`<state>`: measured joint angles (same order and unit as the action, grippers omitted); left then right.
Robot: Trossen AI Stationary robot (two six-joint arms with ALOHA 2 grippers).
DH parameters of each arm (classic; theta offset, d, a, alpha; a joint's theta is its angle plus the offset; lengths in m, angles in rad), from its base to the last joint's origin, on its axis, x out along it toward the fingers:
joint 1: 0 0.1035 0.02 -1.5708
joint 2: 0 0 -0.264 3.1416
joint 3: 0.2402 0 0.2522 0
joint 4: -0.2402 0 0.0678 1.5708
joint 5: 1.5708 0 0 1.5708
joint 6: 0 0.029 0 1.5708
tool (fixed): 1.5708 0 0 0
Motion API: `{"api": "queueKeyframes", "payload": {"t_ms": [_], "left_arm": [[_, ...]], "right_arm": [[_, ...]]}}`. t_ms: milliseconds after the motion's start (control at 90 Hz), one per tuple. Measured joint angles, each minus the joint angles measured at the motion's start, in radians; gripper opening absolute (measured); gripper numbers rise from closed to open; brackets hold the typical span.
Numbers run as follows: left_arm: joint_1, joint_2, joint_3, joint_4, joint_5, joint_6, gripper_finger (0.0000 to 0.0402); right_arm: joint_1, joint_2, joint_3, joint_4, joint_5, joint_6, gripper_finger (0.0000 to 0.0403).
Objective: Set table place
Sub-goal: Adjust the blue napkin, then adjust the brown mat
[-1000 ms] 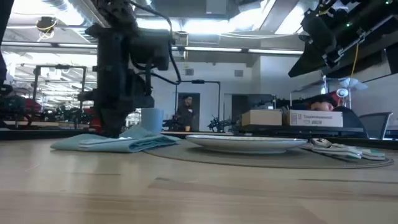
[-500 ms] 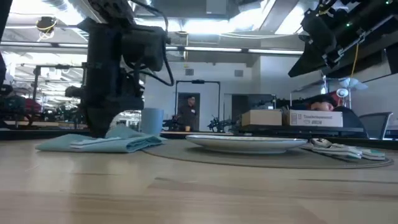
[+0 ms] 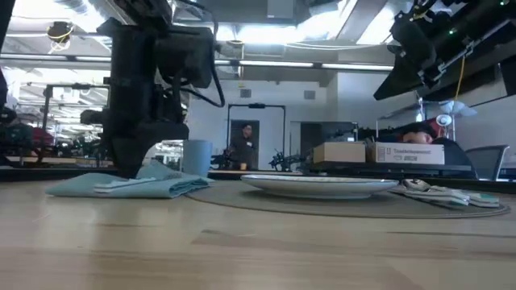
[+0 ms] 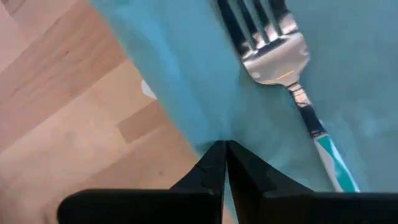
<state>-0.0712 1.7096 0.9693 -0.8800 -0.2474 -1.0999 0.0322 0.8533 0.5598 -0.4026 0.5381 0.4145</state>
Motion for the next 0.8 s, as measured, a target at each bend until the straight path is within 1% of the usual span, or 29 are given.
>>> {"api": "queueKeyframes", "payload": {"t_ms": [289,444,533,644,733,800], "left_arm": [[-0.029,0.0,0.038,-0.009,-0.004,-0.018,0.0],[-0.035,-0.001,0.083,-0.008,-0.012,-0.012,0.0],[-0.042,-0.001,0.118,-0.008,-0.021,0.022,0.0],[-0.054,-0.002,0.157,0.016,-0.055,0.084,0.0],[-0.061,-0.002,0.165,0.087,-0.064,0.158,0.0],[-0.06,-0.002,0.165,0.156,-0.064,0.223,0.0]], "right_arm": [[0.0,0.0,0.0,0.0,0.0,0.0,0.0003],[0.0,0.0,0.0,0.0,0.0,0.0,0.0003],[0.0,0.0,0.0,-0.011,0.0,0.0,0.0003],[0.0,0.007,0.0,-0.059,0.0,0.0,0.0003],[0.0,0.026,0.0,-0.088,0.0,0.0,0.0003],[0.0,0.051,0.0,-0.066,0.0,0.0,0.0003]]}}
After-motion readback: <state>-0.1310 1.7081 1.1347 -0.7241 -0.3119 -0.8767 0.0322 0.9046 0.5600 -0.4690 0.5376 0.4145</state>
